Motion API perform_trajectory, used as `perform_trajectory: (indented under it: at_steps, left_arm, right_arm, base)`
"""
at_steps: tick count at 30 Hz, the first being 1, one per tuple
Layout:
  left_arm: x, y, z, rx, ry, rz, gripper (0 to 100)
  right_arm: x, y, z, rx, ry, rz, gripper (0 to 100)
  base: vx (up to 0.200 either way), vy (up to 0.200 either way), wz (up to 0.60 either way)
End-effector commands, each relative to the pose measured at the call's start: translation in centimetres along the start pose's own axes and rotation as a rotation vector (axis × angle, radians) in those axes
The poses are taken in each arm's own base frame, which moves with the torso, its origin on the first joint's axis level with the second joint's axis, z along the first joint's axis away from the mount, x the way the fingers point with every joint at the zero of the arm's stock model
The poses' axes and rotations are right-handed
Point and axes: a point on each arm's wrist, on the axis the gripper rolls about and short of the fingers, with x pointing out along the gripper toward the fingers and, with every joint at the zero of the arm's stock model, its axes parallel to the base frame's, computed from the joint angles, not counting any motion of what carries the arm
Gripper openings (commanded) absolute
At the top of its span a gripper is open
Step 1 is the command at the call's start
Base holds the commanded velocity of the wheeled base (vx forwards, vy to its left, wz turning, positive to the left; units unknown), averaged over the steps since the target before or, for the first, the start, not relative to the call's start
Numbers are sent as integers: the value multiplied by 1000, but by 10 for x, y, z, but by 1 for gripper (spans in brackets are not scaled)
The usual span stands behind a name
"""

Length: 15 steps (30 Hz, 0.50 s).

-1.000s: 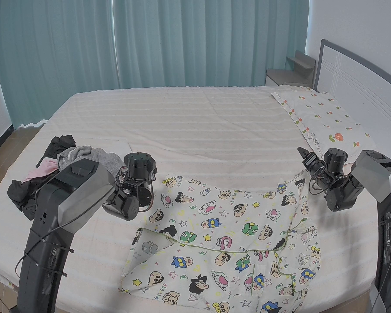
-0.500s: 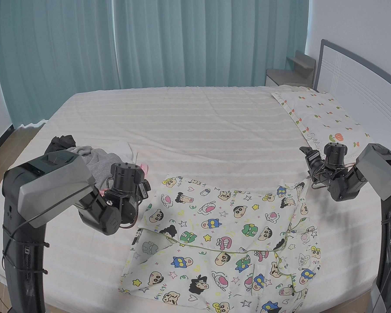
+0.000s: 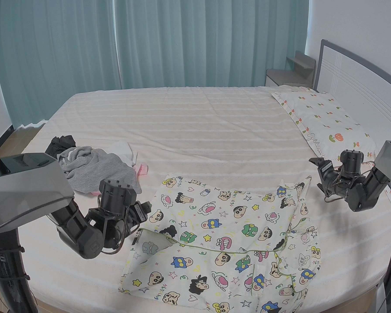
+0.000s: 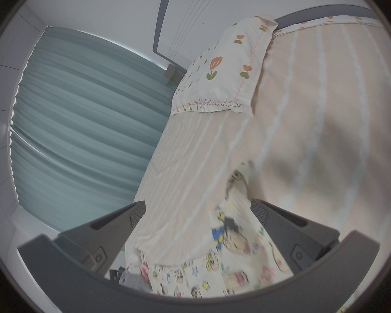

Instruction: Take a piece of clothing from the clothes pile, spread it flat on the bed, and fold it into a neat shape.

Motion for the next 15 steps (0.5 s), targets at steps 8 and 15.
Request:
perform_trajectory:
  at_steps: [8,15]
  left_arm:
    - [-67,53,-93,-6,439,76,100]
    - [-68,53,-94,-24,449,72,100]
  right_arm:
    - [-117,-20,-50,-119,204,151,100]
    - [-117,-26,-54,-130,194,164,100]
  base:
    - [0,0,0]
    - [0,0,0]
